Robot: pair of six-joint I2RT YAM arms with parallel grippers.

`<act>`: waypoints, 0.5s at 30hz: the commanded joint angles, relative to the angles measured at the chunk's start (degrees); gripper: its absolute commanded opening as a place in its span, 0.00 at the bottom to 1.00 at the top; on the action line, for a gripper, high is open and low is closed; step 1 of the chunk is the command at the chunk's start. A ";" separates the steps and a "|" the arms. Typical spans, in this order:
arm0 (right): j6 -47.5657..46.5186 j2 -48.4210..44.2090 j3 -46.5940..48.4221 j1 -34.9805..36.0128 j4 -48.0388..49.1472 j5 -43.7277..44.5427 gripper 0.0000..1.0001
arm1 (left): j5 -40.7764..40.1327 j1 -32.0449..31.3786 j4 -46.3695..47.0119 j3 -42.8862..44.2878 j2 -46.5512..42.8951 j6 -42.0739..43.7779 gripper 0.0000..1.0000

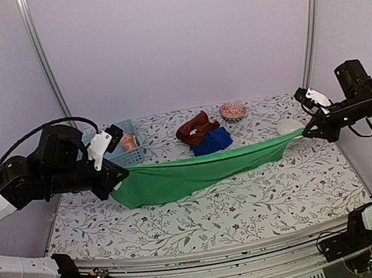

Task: Roll the towels
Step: Flatten out the towel at the corner of the board.

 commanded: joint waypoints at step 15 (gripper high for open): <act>-1.99 15.22 -2.96 -0.73 5.87 -0.98 0.09 | 9.79 13.09 3.66 0.49 12.09 1.04 0.00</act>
